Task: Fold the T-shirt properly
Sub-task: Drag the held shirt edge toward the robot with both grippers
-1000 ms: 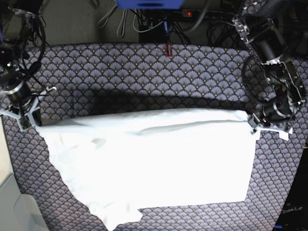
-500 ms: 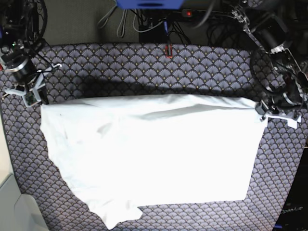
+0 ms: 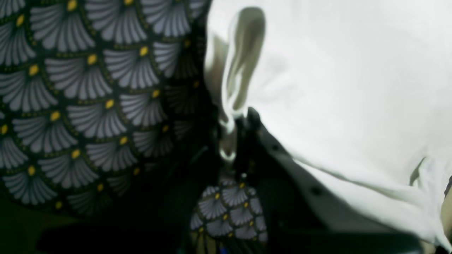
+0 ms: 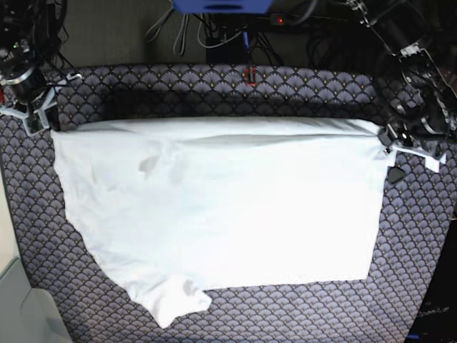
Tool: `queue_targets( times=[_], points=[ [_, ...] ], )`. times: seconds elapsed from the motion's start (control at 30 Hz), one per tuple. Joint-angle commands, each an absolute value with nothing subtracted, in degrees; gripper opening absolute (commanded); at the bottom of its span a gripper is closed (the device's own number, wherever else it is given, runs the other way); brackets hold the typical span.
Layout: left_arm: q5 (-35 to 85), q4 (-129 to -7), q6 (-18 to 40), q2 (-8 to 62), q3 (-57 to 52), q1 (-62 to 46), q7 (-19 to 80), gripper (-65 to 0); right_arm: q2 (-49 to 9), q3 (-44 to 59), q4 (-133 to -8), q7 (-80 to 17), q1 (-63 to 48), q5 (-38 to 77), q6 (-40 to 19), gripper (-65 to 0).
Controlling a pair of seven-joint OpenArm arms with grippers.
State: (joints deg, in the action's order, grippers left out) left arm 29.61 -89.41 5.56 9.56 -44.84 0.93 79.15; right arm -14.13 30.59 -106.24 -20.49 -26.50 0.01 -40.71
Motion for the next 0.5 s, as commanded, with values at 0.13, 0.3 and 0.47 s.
queue_targets(
  times=[0.13, 0.3, 0.47],
  points=[
    [29.8, -95.7, 5.5, 10.2, -45.1, -1.8, 79.1, -64.5, -14.9, 31.3, -107.2, -19.5, -29.7, 0.3, -40.0, -65.0],
    [29.8, -96.6, 5.5, 10.2, -45.1, -4.7, 80.0, -64.5, -14.9, 31.3, -107.2, -17.1, -31.3, 0.3, -40.0, -65.0],
    [29.8, -96.0, 5.5, 10.2, -45.0, -5.4, 79.6, -64.5, -14.9, 31.3, -107.2, -16.1, -31.9, 0.3, -40.0, -65.0]
  ],
)
